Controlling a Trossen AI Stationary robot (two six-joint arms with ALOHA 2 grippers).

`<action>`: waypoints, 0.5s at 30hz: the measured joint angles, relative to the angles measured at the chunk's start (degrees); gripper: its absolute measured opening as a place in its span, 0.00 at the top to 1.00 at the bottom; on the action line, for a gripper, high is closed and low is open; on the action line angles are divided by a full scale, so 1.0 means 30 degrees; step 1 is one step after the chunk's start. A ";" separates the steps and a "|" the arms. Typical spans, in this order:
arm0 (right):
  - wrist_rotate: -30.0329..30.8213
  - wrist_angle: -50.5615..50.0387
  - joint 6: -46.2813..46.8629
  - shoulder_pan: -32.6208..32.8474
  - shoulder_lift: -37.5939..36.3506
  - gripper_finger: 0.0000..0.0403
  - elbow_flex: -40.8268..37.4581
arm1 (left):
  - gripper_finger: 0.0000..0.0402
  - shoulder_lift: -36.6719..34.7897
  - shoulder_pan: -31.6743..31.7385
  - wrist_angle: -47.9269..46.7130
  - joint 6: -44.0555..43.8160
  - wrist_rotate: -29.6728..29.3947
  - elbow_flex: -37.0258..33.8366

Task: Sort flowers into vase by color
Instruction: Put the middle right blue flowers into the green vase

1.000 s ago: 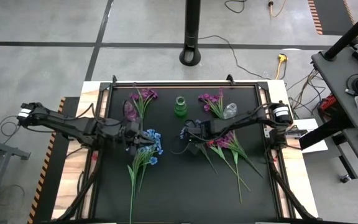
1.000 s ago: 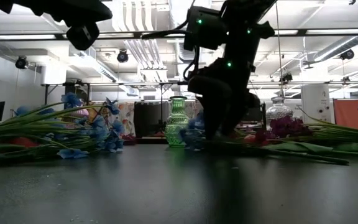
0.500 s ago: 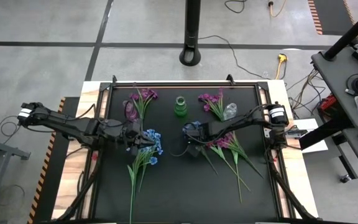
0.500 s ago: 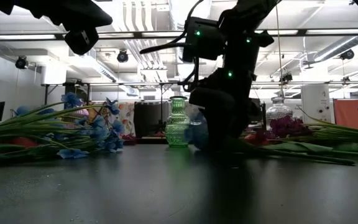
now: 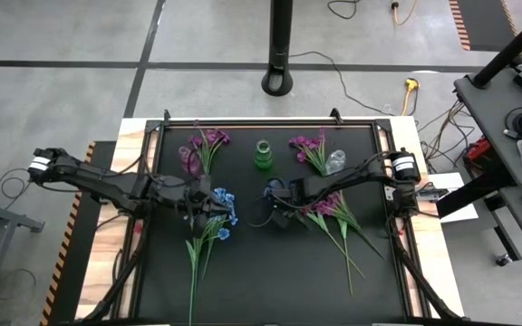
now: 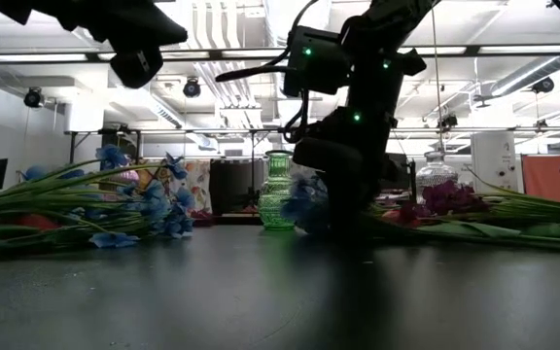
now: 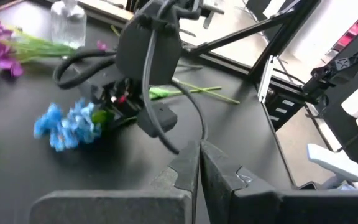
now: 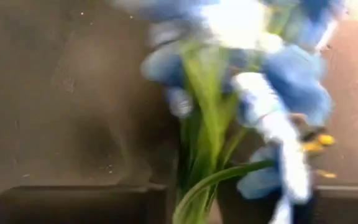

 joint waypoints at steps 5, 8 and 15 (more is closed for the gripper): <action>-0.0075 0.0286 -0.0816 -0.0001 -0.1094 0.95 0.0187 | 1.00 -0.0080 0.0000 -0.0017 0.0461 0.0005 0.0330; -0.0053 0.0804 -0.1622 -0.0050 -0.2187 0.96 0.0321 | 1.00 -0.0129 0.0000 -0.0120 0.0924 0.0000 0.0318; -0.0008 0.8189 -0.5338 -0.0686 -0.4971 0.93 -0.0549 | 1.00 -0.0129 0.0000 -0.0204 0.1372 0.0000 0.0340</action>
